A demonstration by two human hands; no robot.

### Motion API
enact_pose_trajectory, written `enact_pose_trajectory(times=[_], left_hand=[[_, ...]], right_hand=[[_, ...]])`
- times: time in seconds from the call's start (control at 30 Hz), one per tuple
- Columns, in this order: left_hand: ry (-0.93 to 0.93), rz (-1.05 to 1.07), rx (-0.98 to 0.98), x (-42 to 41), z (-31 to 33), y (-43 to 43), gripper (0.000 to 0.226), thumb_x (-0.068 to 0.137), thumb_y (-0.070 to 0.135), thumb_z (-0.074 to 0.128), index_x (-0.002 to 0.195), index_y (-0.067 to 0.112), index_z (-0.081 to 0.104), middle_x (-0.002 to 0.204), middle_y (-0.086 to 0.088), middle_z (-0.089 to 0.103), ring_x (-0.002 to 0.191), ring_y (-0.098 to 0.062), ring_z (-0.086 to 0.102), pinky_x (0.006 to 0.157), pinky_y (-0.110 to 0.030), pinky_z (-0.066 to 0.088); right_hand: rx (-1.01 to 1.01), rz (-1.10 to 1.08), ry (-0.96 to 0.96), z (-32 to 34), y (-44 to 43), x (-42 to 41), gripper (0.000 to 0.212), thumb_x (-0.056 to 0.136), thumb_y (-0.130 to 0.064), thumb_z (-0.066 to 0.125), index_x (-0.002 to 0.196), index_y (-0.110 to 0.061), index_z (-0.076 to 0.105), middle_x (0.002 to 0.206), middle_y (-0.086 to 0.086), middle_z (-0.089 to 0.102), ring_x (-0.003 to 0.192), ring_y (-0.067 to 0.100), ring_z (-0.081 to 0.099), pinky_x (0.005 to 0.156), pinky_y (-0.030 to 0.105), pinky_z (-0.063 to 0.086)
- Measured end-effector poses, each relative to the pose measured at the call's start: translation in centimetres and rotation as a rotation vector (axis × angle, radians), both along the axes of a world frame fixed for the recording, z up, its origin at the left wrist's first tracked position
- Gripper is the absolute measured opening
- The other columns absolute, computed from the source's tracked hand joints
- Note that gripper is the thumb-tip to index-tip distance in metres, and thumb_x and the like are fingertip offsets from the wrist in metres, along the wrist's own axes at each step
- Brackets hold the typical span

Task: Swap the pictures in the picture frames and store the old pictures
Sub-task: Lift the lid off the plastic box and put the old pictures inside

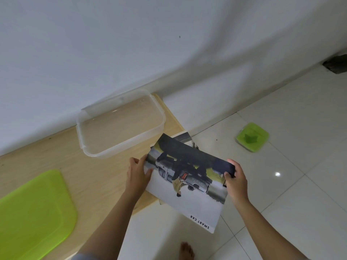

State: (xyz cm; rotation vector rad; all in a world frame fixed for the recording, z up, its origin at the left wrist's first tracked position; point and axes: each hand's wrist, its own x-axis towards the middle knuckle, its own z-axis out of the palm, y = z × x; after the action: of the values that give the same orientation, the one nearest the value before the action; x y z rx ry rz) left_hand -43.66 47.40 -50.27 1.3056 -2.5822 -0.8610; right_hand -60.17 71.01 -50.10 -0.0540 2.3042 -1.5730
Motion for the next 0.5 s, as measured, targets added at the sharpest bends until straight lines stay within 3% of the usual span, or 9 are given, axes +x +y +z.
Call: enact_pose_trajectory(times=[0.1,0.2,0.3,0.5], left_hand=[[0.118,-0.013,0.05,0.0,0.7,1.5,0.048,0.091,0.017,0.055,0.137,0.015,0.042,0.111,-0.007,0.038,0.092,-0.014,0.039,0.074,-0.018,0.039],[0.211,-0.078,0.066,-0.5,1.7,3.1,0.047,0.093,0.018,0.053,0.138,0.016,0.04,0.109,-0.002,0.035,0.094,-0.011,0.039,0.072,-0.009,0.04],[0.319,-0.081,0.07,-1.1,3.6,3.1,0.049,0.092,0.015,0.054,0.139,0.013,0.039,0.106,-0.001,0.036,0.093,-0.01,0.038,0.066,-0.001,0.036],[0.486,-0.025,-0.015,-1.2,8.2,-2.2,0.05,0.091,0.013,0.056,0.139,0.013,0.04,0.105,-0.004,0.039,0.094,-0.012,0.041,0.08,-0.016,0.033]], right_hand=[[-0.007,-0.051,0.01,0.5,0.9,-0.3,0.044,0.086,0.007,0.045,0.117,-0.024,0.054,0.107,0.003,0.058,0.073,0.013,0.057,0.066,0.036,0.052],[0.001,-0.1,0.062,1.4,1.6,-0.8,0.046,0.085,0.007,0.045,0.116,-0.026,0.054,0.115,0.002,0.058,0.098,0.026,0.059,0.083,0.045,0.053],[-0.014,-0.153,0.101,3.1,1.6,-1.9,0.047,0.084,0.007,0.044,0.117,-0.025,0.054,0.121,0.005,0.057,0.107,0.031,0.056,0.088,0.041,0.047],[-0.133,-0.085,0.208,7.9,-4.6,-5.0,0.046,0.083,0.009,0.046,0.116,-0.021,0.054,0.119,0.007,0.057,0.098,0.028,0.056,0.078,0.038,0.047]])
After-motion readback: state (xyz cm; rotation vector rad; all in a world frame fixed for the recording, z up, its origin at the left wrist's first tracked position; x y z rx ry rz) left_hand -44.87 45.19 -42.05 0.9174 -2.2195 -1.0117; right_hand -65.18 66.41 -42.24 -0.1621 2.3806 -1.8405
